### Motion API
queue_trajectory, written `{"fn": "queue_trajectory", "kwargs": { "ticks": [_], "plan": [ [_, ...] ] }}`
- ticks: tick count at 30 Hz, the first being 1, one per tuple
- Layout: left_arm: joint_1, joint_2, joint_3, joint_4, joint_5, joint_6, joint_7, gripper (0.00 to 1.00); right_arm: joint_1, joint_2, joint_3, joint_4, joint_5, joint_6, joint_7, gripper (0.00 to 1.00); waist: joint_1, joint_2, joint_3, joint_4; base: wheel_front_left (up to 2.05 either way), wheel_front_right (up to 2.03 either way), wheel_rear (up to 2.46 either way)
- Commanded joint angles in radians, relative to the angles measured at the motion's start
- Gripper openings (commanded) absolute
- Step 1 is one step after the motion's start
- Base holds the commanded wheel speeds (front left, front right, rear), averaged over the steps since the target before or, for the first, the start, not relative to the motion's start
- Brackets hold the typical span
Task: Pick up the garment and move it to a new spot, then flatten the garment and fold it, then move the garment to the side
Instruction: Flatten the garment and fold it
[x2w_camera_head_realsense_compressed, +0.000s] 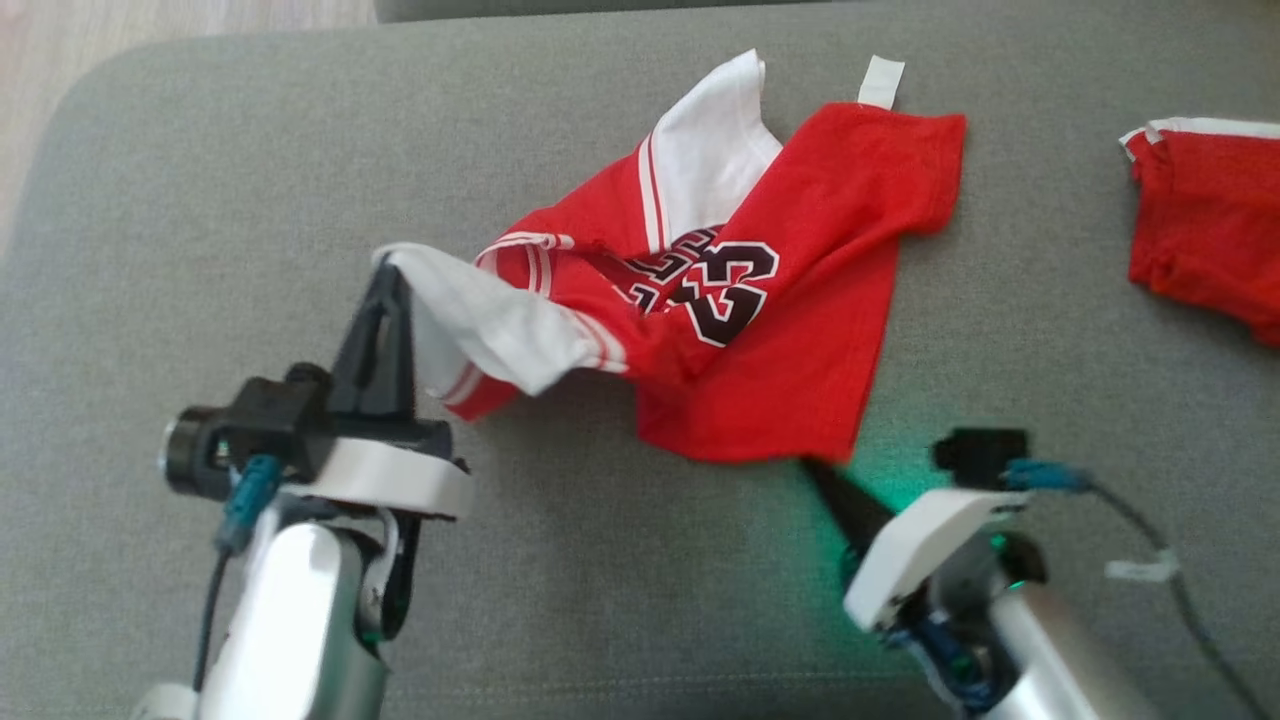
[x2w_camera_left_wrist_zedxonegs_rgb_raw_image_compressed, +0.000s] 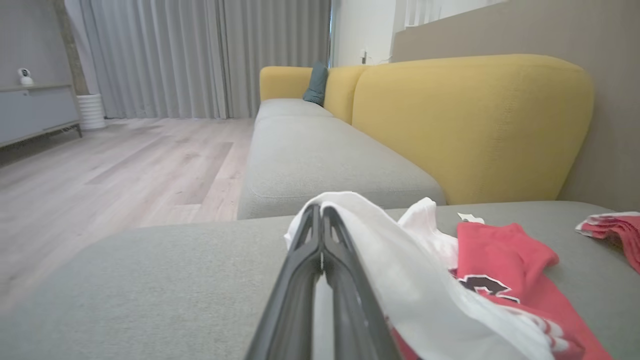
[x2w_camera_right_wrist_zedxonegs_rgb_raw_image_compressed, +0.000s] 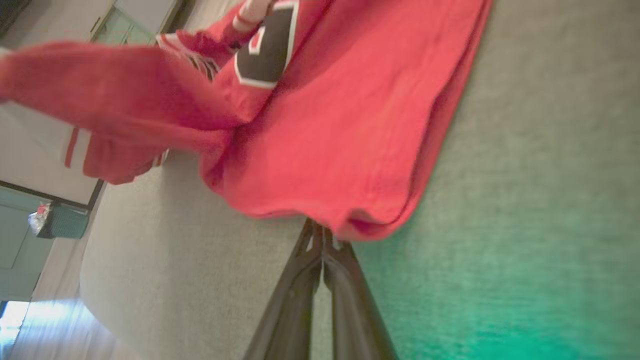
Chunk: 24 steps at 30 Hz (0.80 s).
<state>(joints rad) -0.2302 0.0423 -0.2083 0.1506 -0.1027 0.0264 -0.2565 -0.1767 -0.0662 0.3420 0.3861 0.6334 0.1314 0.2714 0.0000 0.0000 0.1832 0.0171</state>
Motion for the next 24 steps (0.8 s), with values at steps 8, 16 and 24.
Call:
{"fn": "queue_trajectory", "kwargs": {
  "ticks": [8, 16, 24],
  "plan": [
    [-0.065, 0.039, 0.107, -0.112, 0.032, -0.016, -0.005, 0.0, -0.131, -0.123, -0.084, -0.168, 0.001, -0.001, -0.015, 0.0, 0.0, 0.0, -0.048, -0.019, 0.0, 0.0, 0.0],
    [-0.143, 0.093, 0.153, -0.192, 0.058, -0.043, -0.005, 0.0, -0.273, -0.184, -0.153, -0.233, 0.064, -0.001, 0.021, 0.0, 0.0, 0.0, -0.109, -0.026, 0.0, 0.0, 0.0],
    [-0.184, 0.133, 0.149, -0.175, 0.065, -0.077, -0.005, 0.0, -0.303, -0.244, -0.044, -0.3, 0.015, -0.001, 0.018, 0.89, 0.0, 0.0, -0.164, -0.026, 0.0, 0.0, 0.0]
  ]
}}
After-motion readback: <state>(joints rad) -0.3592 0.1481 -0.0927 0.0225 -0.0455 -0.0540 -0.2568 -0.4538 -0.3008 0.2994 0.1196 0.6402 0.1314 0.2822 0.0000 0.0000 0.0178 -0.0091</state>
